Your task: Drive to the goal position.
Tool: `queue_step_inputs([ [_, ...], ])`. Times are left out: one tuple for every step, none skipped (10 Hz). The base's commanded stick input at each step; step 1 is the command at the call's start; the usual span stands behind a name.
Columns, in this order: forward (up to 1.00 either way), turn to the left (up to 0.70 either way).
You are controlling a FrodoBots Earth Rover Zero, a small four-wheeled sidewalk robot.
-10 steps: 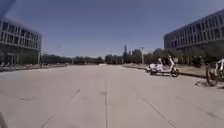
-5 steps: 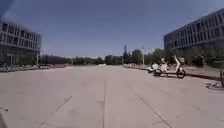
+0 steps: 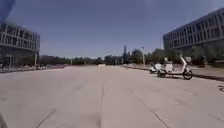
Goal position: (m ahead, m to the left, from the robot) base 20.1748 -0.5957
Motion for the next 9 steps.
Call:
queue_step_inputs([
  [1.0, 0.0],
  [1.0, 0.0],
  [1.0, 0.0],
  [1.0, 0.0],
  [1.0, 0.0],
  [1.0, 0.0],
  [1.0, 0.0],
  [1.0, 0.0],
  [1.0, 0.0],
])
